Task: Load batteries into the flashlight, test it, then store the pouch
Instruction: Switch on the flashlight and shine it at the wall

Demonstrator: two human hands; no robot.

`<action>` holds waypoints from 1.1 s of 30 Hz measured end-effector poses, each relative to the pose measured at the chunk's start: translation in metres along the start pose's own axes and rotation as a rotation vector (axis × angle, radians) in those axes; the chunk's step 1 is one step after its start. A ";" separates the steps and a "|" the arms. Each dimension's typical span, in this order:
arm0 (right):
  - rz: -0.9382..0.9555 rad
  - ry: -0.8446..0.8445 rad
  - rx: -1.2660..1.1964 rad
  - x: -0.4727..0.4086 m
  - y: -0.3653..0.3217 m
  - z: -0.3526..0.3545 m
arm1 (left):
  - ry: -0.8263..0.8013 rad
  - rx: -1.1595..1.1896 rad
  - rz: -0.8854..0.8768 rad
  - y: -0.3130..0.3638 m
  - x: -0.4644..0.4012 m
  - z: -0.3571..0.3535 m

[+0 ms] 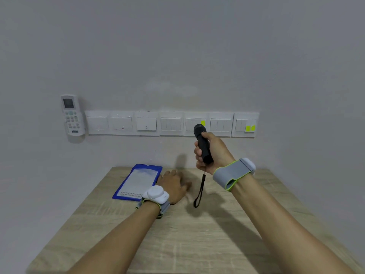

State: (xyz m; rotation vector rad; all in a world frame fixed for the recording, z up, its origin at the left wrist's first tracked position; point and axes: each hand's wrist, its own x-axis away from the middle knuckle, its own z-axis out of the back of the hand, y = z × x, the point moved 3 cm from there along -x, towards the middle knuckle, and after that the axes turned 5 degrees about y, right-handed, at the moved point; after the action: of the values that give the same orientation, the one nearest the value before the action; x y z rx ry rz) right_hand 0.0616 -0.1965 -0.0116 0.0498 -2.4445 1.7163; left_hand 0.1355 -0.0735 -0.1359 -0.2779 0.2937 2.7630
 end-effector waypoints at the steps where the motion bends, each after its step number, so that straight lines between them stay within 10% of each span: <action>1: 0.007 0.015 0.007 0.000 0.000 0.003 | 0.005 0.000 0.003 0.000 0.000 0.000; 12: 0.039 0.122 -0.025 -0.006 -0.001 0.014 | 0.005 0.014 0.010 -0.002 -0.001 -0.004; 33: -0.241 -0.265 0.172 0.023 0.009 -0.022 | 0.027 -0.024 0.047 0.005 0.004 0.005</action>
State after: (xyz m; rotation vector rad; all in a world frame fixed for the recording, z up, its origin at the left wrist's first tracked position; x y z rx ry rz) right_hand 0.0397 -0.1715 -0.0098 0.6029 -2.3327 1.9041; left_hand 0.1290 -0.0757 -0.1311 -0.3178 0.2781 2.8131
